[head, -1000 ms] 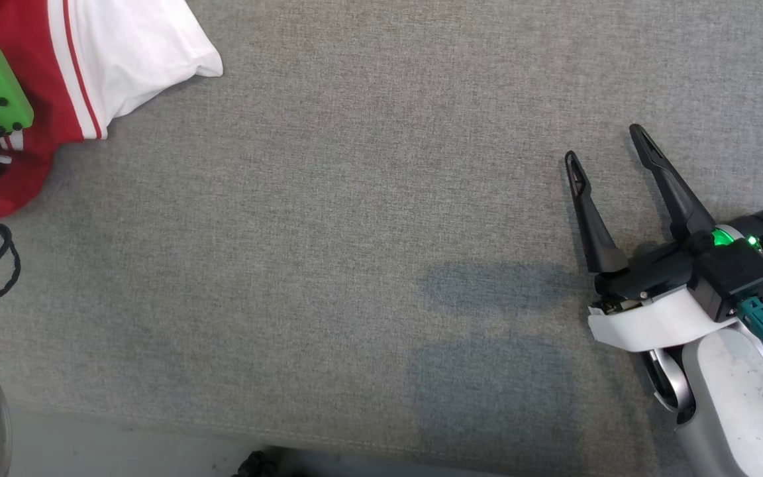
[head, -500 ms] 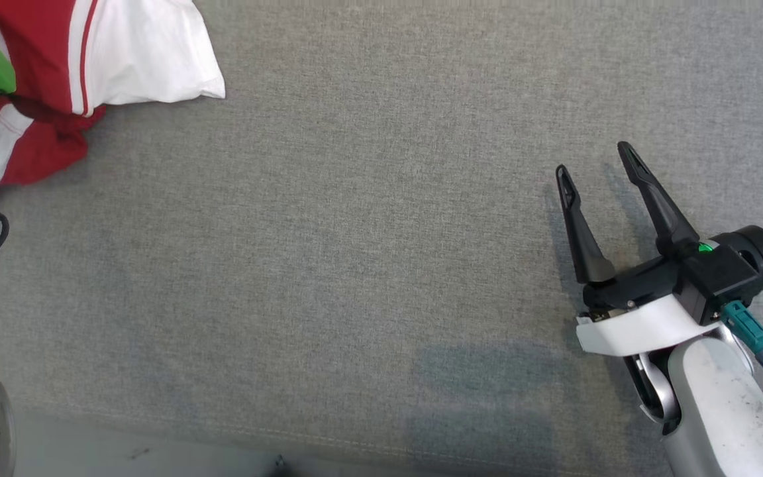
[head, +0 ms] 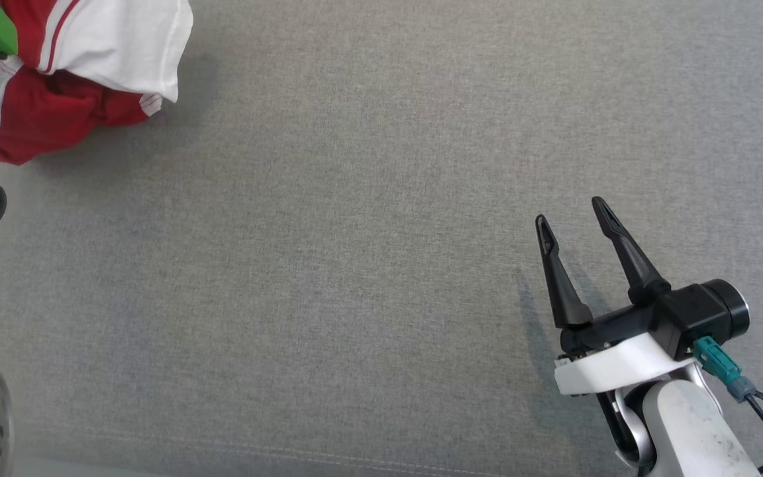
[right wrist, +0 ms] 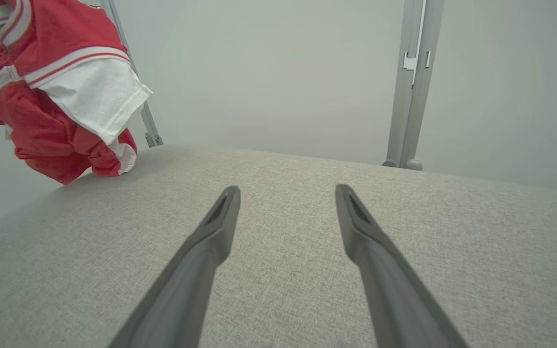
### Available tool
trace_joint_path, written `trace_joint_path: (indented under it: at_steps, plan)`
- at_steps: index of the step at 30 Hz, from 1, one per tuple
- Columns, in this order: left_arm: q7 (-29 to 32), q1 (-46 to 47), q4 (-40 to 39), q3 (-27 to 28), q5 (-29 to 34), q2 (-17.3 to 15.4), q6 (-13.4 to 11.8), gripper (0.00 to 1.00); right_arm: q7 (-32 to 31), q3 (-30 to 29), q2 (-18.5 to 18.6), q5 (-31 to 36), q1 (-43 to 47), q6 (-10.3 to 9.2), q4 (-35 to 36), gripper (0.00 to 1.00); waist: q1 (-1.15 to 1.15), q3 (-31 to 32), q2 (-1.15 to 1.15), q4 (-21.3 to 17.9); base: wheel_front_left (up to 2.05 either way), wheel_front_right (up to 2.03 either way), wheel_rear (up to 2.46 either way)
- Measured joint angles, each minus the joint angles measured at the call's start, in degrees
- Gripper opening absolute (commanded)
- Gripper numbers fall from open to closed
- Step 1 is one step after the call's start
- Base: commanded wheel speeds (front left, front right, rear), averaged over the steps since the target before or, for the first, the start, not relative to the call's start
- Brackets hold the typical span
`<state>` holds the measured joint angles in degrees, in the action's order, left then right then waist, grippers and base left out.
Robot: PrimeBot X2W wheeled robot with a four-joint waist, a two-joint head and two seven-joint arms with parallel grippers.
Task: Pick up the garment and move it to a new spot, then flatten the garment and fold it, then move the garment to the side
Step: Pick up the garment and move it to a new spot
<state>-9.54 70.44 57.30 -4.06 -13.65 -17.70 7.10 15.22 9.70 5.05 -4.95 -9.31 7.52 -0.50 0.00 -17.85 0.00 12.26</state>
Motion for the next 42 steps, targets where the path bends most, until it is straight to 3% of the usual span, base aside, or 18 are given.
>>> trace_joint_path:
  at_steps: [9, 17, 22, 33, 38, 42]
  plan:
    - [4.42, -0.42, -10.57, -5.68, -4.33, 2.56, 0.21, 0.0, 0.0, -0.57, -1.72, -0.6, 2.46, 0.0, -0.36, 1.0, 0.0, 4.95, 0.0, -5.4, 0.0, 0.0, 0.0]
    - [10.37, -3.35, -21.62, -11.39, -12.58, 5.73, 0.22, 0.0, 0.0, -0.59, -2.1, -2.25, 4.44, 0.0, -0.53, 1.0, 0.0, 7.97, 0.0, -12.8, 0.0, 0.0, 0.0]
    - [12.5, -5.38, -24.59, -13.81, -14.75, 8.0, 0.23, 0.0, 0.0, -0.08, -2.13, -3.97, 5.01, 0.0, -0.42, 1.0, 0.0, 9.13, 0.0, -18.08, 0.0, 0.0, 0.0]
    - [13.17, -14.0, -21.52, -15.29, -20.01, 12.87, 0.2, 0.0, 0.0, 0.53, -2.13, -5.0, 5.44, 0.0, -0.16, 1.0, 0.0, 9.33, 0.0, -27.53, 0.0, 0.0, 0.0]
    - [9.82, -20.26, -15.53, -17.03, -19.83, 13.54, -0.01, 0.0, 0.0, 0.55, -2.13, -5.06, 5.06, 0.0, -0.09, 1.0, 0.0, 8.04, 0.0, -30.41, 0.0, 0.0, 0.0]
    - [6.2, -23.71, -10.7, -16.44, -23.26, 14.33, 0.0, 0.0, 0.0, 0.59, -2.14, -5.04, 4.81, 0.0, -0.23, 1.0, 0.0, 6.82, 0.0, -31.49, 0.0, 0.0, 0.0]
